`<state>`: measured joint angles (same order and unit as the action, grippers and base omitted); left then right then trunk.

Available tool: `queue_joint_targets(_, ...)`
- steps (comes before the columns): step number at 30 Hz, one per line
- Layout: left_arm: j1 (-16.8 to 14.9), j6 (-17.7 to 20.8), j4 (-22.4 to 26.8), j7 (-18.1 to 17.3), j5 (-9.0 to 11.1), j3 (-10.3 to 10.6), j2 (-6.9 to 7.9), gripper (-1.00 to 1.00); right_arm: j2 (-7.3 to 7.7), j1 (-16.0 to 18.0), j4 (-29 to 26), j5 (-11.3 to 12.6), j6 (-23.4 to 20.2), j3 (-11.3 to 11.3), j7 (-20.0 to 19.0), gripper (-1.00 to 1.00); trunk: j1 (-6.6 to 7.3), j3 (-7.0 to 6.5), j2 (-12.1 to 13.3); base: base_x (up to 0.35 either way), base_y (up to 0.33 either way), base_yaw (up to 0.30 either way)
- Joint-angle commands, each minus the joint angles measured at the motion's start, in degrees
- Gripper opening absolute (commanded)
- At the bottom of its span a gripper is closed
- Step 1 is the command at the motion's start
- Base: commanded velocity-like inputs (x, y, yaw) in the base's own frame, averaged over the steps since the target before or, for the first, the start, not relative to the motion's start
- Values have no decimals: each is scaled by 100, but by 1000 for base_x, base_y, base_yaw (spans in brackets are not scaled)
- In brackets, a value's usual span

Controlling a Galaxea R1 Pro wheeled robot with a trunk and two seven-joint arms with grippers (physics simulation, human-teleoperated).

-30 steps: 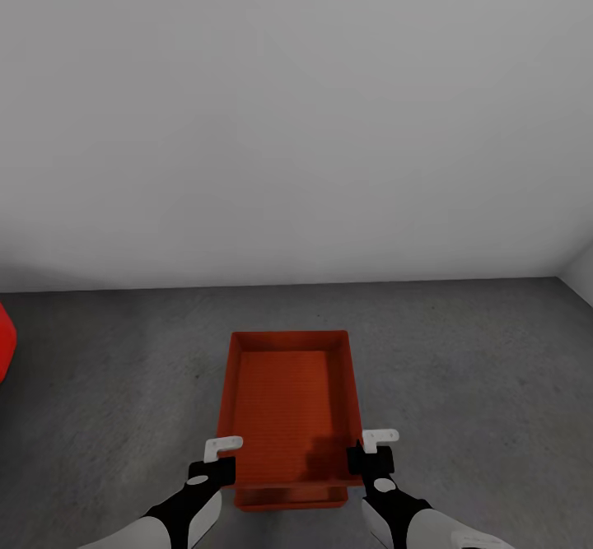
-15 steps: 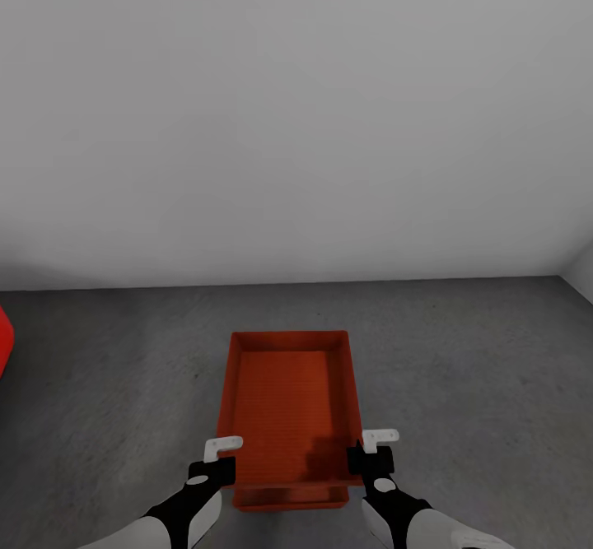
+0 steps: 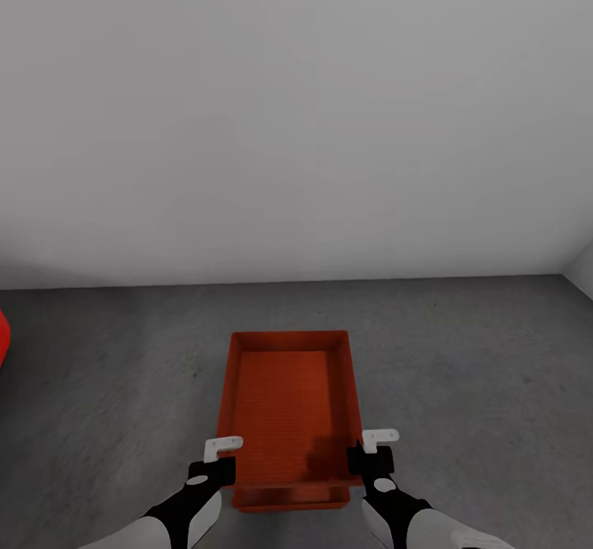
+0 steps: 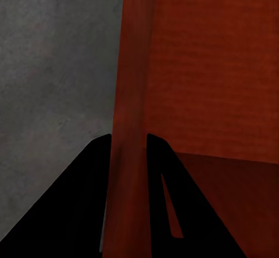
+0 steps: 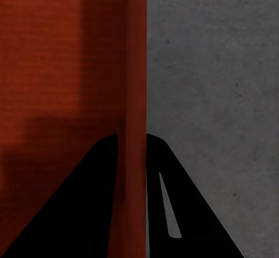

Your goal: Move the two storage containers from the living room to the garage. In the garage, place one container on the floor and stack the other container on top of it (either order is fine).

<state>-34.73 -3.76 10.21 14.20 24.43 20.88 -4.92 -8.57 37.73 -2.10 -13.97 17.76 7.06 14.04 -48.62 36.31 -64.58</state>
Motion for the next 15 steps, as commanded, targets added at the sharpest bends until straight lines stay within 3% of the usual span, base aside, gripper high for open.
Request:
queue_joint_targets(1,-2,-20,-1,62,27,-66,27,-100,-4,6,-1,-185,-9,279,-33,-100,-23,23,-45,0,0,0)
queue_joint_targets(15,-2,-19,-2,31,28,-73,35,-100,-4,6,-1,-185,-9,282,-33,-100,-330,274,-606,0,0,0)
